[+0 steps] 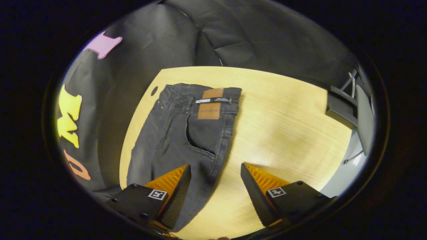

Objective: Grasp the waist and the cuffs of the jeans and fold them to make the two legs overlap; first hold the waist and fold one-third of the jeans toward the cuffs, then hold the cuffs and fold the remaining one-third in the same direction to finish folding.

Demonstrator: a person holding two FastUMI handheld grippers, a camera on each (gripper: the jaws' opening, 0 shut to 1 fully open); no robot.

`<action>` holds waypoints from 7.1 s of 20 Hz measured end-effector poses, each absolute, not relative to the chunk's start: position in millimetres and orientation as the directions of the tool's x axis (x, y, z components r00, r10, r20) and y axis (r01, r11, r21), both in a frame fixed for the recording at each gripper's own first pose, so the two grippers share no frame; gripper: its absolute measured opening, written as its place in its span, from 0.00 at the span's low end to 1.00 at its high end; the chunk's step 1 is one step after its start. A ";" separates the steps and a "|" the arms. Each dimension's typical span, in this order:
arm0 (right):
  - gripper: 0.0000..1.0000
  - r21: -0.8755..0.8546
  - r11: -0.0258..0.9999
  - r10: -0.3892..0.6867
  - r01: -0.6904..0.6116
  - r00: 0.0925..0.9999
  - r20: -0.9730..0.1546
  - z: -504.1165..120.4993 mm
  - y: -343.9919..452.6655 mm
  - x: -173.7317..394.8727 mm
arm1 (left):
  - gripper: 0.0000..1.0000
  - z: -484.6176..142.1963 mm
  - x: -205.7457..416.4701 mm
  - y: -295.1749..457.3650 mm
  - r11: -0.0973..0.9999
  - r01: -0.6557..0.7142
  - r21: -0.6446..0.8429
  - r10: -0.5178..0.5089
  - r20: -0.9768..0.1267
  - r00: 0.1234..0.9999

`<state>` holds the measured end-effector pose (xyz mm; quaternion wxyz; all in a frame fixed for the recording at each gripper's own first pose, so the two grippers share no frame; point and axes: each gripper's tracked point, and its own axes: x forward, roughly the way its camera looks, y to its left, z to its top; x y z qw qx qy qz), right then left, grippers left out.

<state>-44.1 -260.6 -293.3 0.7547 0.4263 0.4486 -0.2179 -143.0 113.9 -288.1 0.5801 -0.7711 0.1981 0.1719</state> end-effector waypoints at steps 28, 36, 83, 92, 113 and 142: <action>0.00 0.759 0.382 0.256 0.527 0.729 -0.634 -172.9 -235.6 79.4 | 0.03 -172.2 -28.4 142.1 -0.153 -0.471 -0.869 -0.201 -0.439 0.876; 0.00 0.758 0.394 0.256 0.521 0.729 -0.634 -186.1 -226.5 177.3 | 0.03 -175.8 82.8 149.5 -0.010 -0.512 -0.859 -0.298 -0.486 0.822; 0.98 0.334 0.745 -0.184 0.578 0.659 -0.730 -287.4 -355.2 151.5 | 0.48 51.1 70.5 14.5 0.991 0.129 -0.026 -0.128 0.045 0.991; 0.97 0.320 0.737 -0.192 0.595 0.639 -0.745 -307.7 -349.8 160.3 | 0.94 41.5 17.2 29.8 0.998 0.020 -0.065 -0.020 -0.007 1.000; 0.02 0.288 0.812 -0.222 0.508 0.725 -0.653 -261.3 -335.9 167.7 | 1.00 37.0 5.1 45.4 0.993 -0.016 -0.113 0.014 -0.020 1.000; 0.00 0.263 0.921 0.360 -0.286 0.883 -0.300 -102.9 119.2 119.7 | 1.00 6.5 -17.0 136.6 0.970 -0.171 -0.172 0.160 -0.081 0.984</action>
